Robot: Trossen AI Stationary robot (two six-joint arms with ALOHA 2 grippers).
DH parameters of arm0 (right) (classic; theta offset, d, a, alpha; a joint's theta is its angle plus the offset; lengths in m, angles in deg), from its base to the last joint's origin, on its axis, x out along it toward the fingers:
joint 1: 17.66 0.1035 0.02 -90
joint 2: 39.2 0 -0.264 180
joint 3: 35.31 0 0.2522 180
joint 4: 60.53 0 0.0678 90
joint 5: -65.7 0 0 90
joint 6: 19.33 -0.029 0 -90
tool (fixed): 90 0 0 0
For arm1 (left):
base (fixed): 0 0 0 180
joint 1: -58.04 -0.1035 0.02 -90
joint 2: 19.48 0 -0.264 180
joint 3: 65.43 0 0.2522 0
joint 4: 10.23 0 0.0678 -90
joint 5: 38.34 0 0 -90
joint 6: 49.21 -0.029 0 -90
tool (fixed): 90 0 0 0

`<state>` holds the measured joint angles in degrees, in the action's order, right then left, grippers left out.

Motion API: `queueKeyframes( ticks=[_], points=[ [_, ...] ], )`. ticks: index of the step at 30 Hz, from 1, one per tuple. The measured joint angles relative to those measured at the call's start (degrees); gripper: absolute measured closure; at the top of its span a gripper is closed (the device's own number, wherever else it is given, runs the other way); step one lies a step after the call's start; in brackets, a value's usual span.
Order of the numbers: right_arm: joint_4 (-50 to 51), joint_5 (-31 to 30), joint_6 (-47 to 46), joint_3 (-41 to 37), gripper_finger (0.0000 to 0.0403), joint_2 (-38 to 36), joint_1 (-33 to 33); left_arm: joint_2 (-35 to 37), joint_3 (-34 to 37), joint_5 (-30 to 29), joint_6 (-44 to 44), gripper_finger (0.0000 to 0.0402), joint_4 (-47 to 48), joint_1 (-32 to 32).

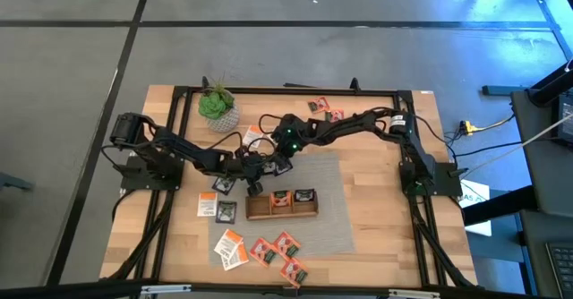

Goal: Pick & Place Tea
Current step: Put the purple tea bag into the right section of the wooden organizer

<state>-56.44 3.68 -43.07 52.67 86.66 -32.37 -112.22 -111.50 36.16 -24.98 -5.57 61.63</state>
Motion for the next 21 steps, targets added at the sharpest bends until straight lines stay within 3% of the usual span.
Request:
queueKeyframes(
  ticks=[11, 15, 21],
  points=[
    [0.9, 0.6, 4.2, -0.1, 0.0394, -1.9, -1.2, 6.7, 0.1, 6.2, -0.3, 0.0332, 0.7, 0.0],
    [1.9, 0.3, 8.1, 0.0, 0.0397, -5.7, -1.3, 10.4, 0.0, 6.5, -0.9, 0.0332, 0.6, 0.0],
    [11.1, -1.7, 15.0, 0.0, 0.0395, -15.1, -1.2, 15.3, 0.0, 6.8, -1.0, 0.0332, 0.5, 0.0]
  ],
)
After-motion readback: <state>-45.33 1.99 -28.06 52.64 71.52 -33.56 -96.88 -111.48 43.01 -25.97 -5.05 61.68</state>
